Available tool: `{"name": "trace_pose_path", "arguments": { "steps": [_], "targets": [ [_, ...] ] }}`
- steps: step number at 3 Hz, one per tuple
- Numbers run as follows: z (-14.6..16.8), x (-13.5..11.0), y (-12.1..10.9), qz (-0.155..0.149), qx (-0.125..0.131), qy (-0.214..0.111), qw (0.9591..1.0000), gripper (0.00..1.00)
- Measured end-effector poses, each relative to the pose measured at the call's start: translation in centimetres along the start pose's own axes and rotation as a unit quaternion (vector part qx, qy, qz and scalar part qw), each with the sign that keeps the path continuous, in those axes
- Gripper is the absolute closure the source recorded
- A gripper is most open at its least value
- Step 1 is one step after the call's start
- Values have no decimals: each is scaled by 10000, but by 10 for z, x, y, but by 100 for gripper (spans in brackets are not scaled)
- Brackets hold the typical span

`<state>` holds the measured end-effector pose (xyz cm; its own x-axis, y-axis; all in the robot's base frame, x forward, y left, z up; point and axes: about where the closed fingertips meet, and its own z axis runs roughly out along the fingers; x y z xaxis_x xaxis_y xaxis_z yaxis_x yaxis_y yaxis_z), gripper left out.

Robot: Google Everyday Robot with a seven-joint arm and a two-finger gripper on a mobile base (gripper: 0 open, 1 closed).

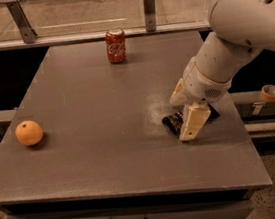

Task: Pick rxbar chocolate

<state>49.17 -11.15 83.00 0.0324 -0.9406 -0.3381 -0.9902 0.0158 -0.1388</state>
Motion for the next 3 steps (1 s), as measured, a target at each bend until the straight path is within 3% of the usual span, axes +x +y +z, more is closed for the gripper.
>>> {"name": "trace_pose_path", "arguments": {
  "steps": [2,3],
  "targets": [
    [2,-3,-4,44,-38,-31,10000,82],
    [2,-3,-4,44,-36,-31,10000,100]
  ]
}}
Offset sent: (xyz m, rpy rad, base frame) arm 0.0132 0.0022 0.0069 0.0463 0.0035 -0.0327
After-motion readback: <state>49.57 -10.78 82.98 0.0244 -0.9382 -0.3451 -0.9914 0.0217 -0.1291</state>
